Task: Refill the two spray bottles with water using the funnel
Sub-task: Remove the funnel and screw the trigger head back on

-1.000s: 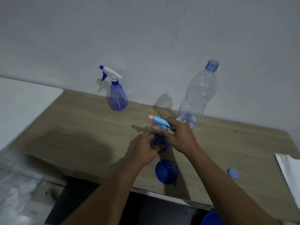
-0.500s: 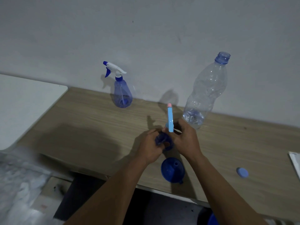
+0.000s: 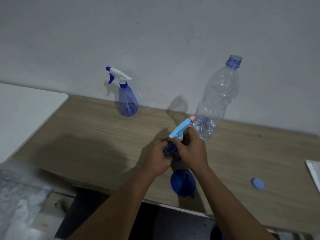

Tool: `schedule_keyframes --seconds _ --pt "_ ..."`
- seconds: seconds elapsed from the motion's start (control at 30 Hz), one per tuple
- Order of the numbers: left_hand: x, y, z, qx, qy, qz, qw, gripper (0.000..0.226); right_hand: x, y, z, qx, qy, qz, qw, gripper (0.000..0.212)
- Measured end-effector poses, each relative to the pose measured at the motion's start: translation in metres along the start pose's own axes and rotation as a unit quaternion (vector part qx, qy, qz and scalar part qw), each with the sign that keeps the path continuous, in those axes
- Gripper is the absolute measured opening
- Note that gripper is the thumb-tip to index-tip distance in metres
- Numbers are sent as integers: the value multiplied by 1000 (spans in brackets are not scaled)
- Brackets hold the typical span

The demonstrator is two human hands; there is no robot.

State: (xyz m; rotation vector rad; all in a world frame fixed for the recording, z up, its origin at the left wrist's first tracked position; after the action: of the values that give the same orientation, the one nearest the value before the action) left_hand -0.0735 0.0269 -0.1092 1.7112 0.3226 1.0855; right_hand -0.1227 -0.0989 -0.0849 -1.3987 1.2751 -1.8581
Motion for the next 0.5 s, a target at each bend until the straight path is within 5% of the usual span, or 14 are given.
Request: schedule_keyframes --seconds 0.5 --pt "5 7 -2 -12 0 -5 1000 37 -2 1 -3 3 8 29 1000 20"
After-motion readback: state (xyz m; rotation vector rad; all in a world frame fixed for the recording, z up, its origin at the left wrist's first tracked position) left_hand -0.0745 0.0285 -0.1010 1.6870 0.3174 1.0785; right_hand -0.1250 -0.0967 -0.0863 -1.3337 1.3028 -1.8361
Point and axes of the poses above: each hand's wrist, its own z-axis towards the middle knuckle, its own x-axis out of the back of the hand, y = z × x, the point moved 2 cm from there along z, towards the middle knuckle, and after that the axes turned 9 degrees about -y, right-handed, at the moved point
